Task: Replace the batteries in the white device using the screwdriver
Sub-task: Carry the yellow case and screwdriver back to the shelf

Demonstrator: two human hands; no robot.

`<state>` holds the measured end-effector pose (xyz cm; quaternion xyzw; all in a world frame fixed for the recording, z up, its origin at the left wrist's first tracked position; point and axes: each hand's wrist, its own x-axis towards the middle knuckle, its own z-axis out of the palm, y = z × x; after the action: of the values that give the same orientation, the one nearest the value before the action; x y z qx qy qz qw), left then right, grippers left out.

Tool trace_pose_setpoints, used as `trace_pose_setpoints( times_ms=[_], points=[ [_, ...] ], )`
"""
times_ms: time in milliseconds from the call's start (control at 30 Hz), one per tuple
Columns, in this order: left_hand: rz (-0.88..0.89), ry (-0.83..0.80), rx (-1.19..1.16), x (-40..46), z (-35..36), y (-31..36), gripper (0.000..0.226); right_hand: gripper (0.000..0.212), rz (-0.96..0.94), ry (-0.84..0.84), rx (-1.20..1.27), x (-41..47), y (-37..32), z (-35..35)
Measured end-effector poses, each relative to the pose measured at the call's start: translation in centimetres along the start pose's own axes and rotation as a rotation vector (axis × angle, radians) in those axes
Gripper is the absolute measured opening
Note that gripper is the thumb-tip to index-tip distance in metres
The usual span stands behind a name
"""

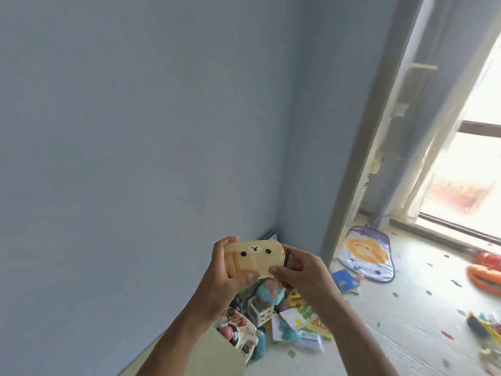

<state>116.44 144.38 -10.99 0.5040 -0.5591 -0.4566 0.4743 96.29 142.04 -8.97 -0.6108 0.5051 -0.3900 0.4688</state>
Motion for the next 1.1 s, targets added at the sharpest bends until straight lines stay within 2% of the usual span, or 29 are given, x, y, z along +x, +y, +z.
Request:
trace_pose_setpoints(
  times_ms=[200, 333, 467, 733, 867, 1100],
  points=[
    [0.049, -0.294, -0.032, 8.1, 18.7, 8.4, 0.065, 0.046, 0.024, 0.261, -0.04, -2.1, -0.8, -21.3],
    [0.086, -0.4, -0.077, 13.8, 31.7, 11.5, 0.076, 0.054, 0.046, 0.376, -0.035, -2.2, 0.4, -35.0],
    [0.102, -0.488, -0.078, 18.9, 42.8, 13.4, 0.084, 0.049, 0.04, 0.456, -0.025, -1.7, 2.4, -46.0],
    [0.117, -0.628, -0.073, 31.9, 60.4, 14.8, 0.09, 0.039, 0.047, 0.575, -0.041, 4.3, 6.9, -63.3],
    [0.135, -0.674, -0.115, 40.2, 68.4, 14.9, 0.083, 0.028, 0.051, 0.628, -0.082, 10.1, 8.8, -71.4],
    [0.167, -0.697, -0.111, 55.5, 80.3, 17.4, 0.079, 0.027, 0.056, 0.712, -0.046, 21.5, 11.2, -85.1]
  ],
)
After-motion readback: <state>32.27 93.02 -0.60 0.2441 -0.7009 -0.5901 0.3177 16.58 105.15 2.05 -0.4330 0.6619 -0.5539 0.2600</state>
